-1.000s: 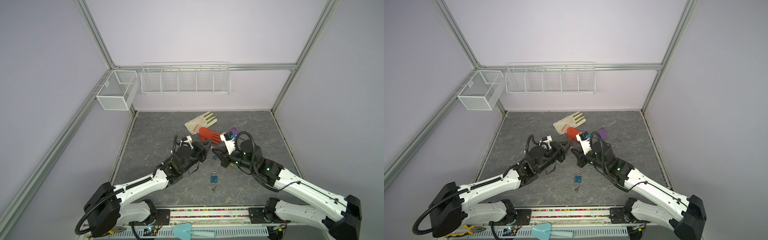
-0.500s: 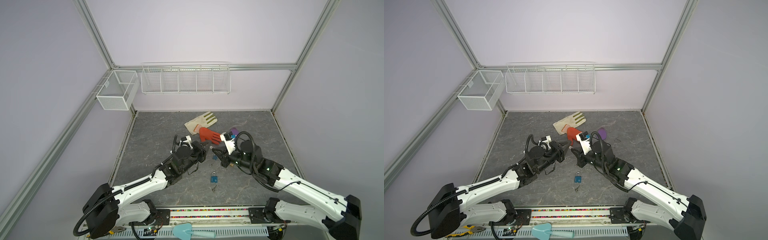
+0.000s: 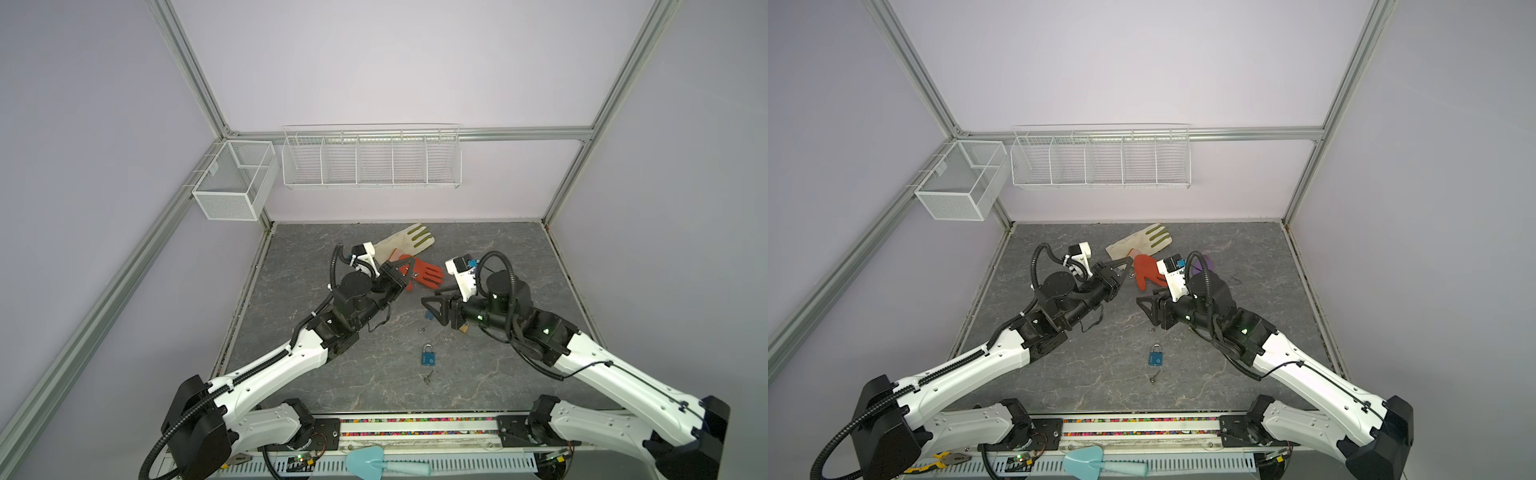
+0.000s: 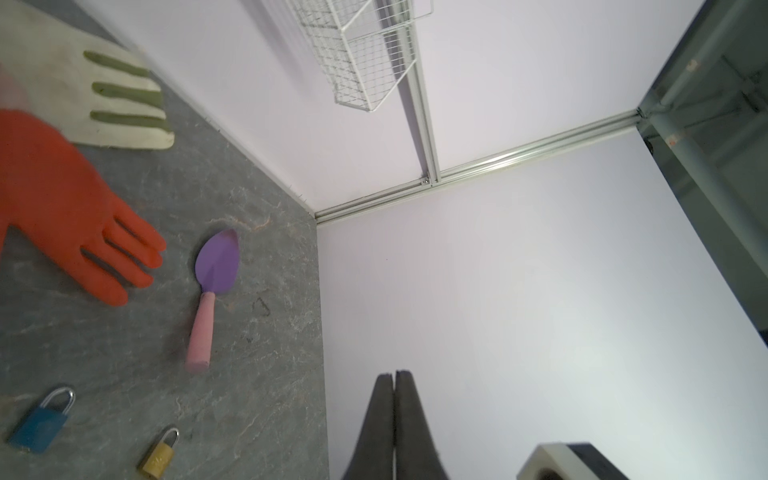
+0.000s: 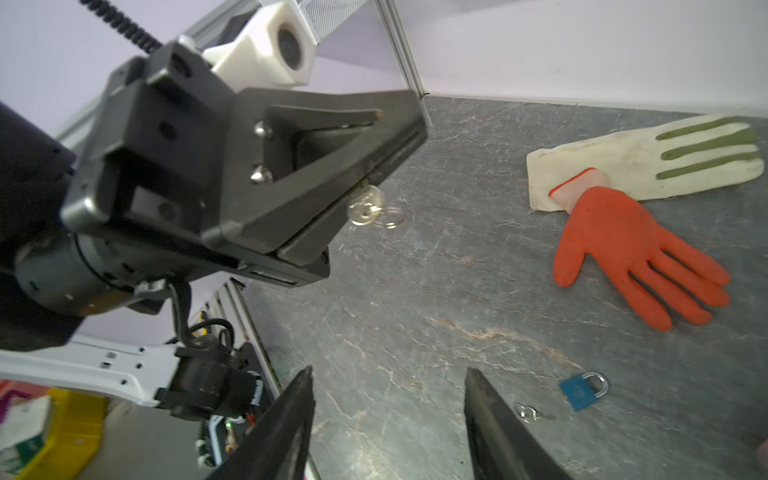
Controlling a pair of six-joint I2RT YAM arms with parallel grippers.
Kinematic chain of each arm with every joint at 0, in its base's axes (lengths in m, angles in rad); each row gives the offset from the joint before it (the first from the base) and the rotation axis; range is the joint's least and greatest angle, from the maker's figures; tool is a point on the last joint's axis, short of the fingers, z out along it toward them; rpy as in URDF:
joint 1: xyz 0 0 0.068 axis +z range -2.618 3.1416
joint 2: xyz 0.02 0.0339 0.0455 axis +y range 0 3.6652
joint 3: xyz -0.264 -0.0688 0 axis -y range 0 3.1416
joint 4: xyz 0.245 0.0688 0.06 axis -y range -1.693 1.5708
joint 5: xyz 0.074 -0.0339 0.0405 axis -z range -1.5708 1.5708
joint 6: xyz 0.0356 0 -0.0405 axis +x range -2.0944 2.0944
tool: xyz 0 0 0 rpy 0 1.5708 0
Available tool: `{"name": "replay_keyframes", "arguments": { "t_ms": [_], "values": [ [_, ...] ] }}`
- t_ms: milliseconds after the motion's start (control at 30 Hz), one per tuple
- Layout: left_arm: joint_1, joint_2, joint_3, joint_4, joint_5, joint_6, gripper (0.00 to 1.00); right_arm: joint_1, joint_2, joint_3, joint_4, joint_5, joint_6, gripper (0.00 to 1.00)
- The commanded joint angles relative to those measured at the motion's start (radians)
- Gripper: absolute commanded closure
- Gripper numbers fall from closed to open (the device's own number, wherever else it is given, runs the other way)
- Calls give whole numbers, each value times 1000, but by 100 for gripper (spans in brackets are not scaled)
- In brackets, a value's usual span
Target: Unlock with the key
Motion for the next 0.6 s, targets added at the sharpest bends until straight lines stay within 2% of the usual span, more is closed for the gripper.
{"name": "replay_keyframes", "arguments": {
  "t_ms": [0, 133, 200, 333, 567],
  "values": [
    [3, -10, 48, 17, 59, 319, 100, -105, -8, -3, 59, -225, 165, 39],
    [3, 1, 58, 106, 146, 456, 100, -193, -20, -33, 222, -384, 316, 37],
    [2, 11, 68, 143, 193, 492, 100, -207, -25, -51, 306, -421, 362, 39],
    [-6, 34, 85, 207, 258, 513, 100, -212, -39, -118, 461, -448, 413, 42],
    [-62, 54, 117, 247, 270, 554, 100, -212, -79, -186, 613, -418, 431, 46]
  ]
}}
